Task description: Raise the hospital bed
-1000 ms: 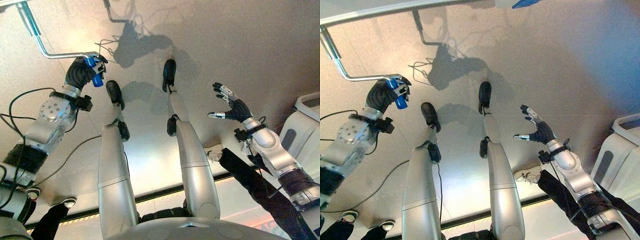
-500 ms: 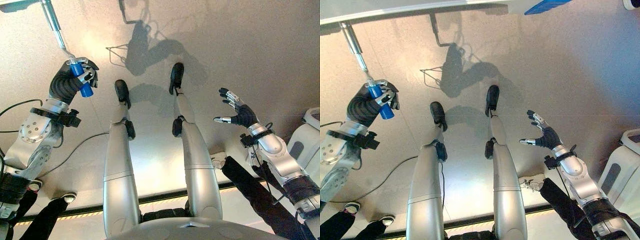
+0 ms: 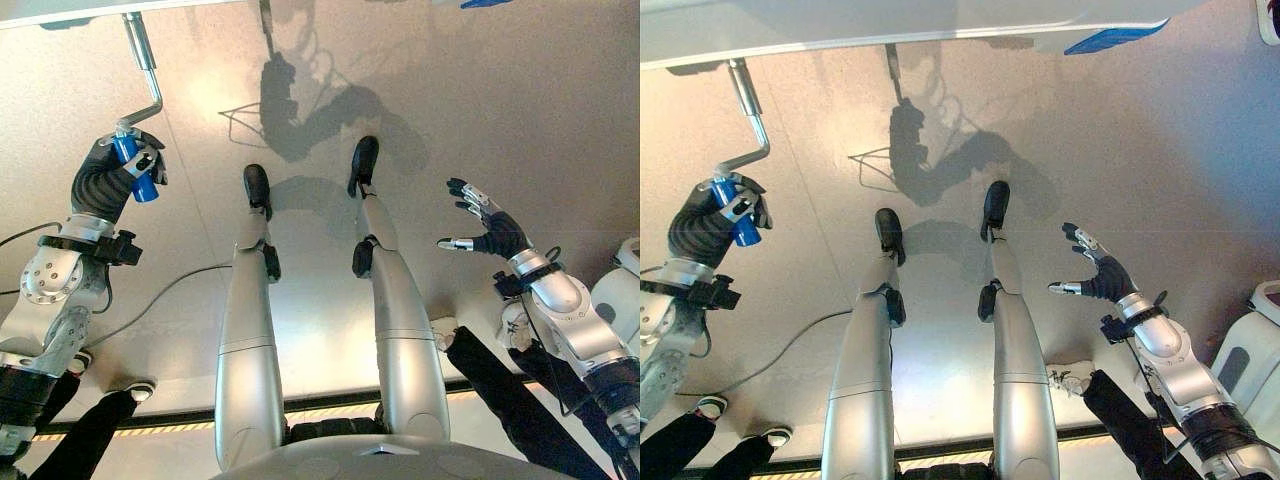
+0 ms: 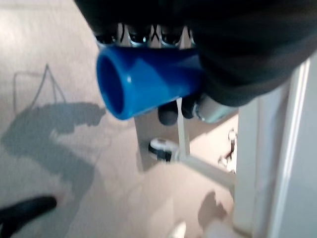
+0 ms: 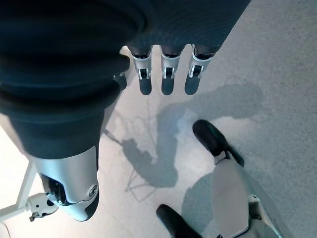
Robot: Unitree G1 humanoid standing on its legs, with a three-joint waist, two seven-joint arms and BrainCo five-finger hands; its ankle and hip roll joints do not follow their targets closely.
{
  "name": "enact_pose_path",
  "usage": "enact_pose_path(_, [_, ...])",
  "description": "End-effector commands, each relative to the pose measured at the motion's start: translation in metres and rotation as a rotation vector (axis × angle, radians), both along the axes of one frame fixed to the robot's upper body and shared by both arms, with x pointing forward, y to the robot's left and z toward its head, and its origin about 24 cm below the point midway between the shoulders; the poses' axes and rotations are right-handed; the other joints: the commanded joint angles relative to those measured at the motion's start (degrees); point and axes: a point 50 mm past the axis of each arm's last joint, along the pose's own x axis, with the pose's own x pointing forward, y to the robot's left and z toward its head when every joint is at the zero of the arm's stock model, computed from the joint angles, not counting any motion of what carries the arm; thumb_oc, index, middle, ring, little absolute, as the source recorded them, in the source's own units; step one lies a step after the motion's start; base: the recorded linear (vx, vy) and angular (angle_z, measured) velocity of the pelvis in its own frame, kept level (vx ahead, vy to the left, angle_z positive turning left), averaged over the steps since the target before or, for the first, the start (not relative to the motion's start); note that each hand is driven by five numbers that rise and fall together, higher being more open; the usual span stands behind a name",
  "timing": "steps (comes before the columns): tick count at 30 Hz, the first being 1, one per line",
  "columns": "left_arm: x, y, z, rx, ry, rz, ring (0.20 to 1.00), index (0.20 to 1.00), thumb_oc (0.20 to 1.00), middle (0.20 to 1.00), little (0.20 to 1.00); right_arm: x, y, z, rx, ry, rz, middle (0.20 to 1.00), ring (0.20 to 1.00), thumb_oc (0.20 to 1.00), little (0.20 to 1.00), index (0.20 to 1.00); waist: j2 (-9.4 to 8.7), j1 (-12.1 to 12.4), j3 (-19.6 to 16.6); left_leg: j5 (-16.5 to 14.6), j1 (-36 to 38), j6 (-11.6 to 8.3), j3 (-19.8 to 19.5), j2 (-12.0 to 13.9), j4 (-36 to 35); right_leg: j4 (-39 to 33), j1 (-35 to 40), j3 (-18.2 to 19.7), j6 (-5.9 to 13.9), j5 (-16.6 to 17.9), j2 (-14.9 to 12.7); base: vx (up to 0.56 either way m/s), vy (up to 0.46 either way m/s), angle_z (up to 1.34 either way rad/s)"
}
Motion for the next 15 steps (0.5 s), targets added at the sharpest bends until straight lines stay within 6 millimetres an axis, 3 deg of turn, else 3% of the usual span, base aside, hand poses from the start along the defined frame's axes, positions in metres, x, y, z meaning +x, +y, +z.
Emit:
enact_pose_path(1, [-0.004,0.008,-0.012,-0.033,-0.009,0.055,0.200,0.200,0.200,0.200,0.200,-0.005,0.005,0.004,0.004,-0.028,0.045,1.000,1.000,1.000,1.000,1.000,1.23,-1.9,-0.6,3.3,2.6,3.37,0.1,-2.2,-7.7,5.3,2.9,-1.3,7.71,-7.0,-1.1,0.00,0.000,0.00])
enact_pose_path(6, [0.015,0.013,-0.019,-0.044,0.022,0.115,0.200,0.200,0.200,0.200,0.200,-0.001,0.007,0.008,0.008,-0.042,0.047,1.000,1.000,1.000,1.000,1.000,0.49,-2.4,-0.6,3.0,2.5,3.43,0.2,-2.0,-7.1,5.4,2.9,-1.1,7.64,-6.9,-0.9,0.00,0.015,0.00])
enact_pose_path(15, [0.070,0.010,0.002,-0.037,0.018,0.204,0.200,0.200,0.200,0.200,0.200,0.013,0.022,0.022,0.034,-0.086,0.089,1.000,1.000,1.000,1.000,1.000,-1.68,-4.8,-0.6,2.4,1.8,3.41,0.2,-1.2,-5.9,5.3,2.5,-0.7,7.62,-6.8,-0.4,0.00,0.025,0.02])
